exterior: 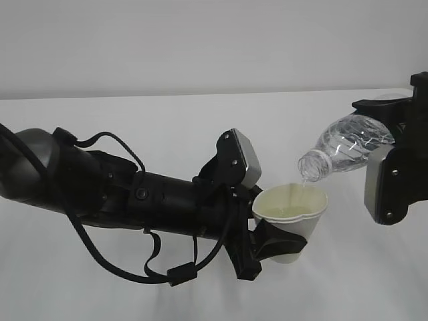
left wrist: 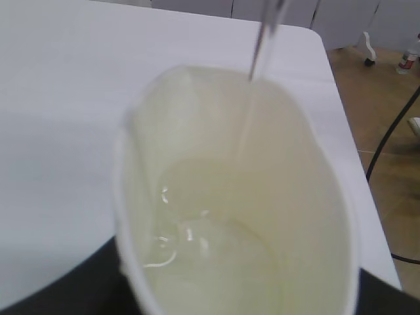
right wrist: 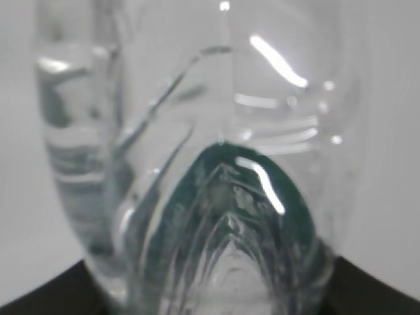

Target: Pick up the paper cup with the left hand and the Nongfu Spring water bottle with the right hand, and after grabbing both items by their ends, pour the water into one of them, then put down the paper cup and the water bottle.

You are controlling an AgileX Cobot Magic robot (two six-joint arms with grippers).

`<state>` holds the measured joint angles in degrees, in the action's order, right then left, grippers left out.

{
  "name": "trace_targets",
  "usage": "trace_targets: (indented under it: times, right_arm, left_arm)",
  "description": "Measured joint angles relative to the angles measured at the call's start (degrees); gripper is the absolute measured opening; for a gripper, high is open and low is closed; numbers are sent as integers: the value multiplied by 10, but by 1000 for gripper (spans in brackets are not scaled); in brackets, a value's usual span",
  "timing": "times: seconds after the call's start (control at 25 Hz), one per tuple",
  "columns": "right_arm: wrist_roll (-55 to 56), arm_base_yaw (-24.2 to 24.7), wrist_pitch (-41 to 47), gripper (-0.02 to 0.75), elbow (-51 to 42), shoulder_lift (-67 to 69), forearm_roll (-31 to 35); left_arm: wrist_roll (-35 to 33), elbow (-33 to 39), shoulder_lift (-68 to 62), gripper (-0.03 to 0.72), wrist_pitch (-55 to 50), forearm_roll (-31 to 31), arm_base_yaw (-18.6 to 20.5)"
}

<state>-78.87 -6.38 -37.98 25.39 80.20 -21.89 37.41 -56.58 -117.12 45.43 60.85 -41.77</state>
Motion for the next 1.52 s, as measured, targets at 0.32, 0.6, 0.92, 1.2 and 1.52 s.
trace_targets:
  times: [0.32, 0.6, 0.92, 1.2, 1.52]
  right_arm:
    - [0, 0, 0, 386, 0, 0, 0]
    - [0, 0, 0, 385, 0, 0, 0]
    - [0, 0, -1, 385, 0, 0, 0]
    - [0, 0, -2, 385, 0, 0, 0]
    - [0, 0, -2, 385, 0, 0, 0]
  left_arm:
    - [0, 0, 0, 387, 0, -1, 0]
    - [0, 0, 0, 387, 0, -1, 0]
    - [0, 0, 0, 387, 0, -1, 0]
    - [0, 0, 0, 387, 0, -1, 0]
    - [0, 0, 0, 387, 0, -1, 0]
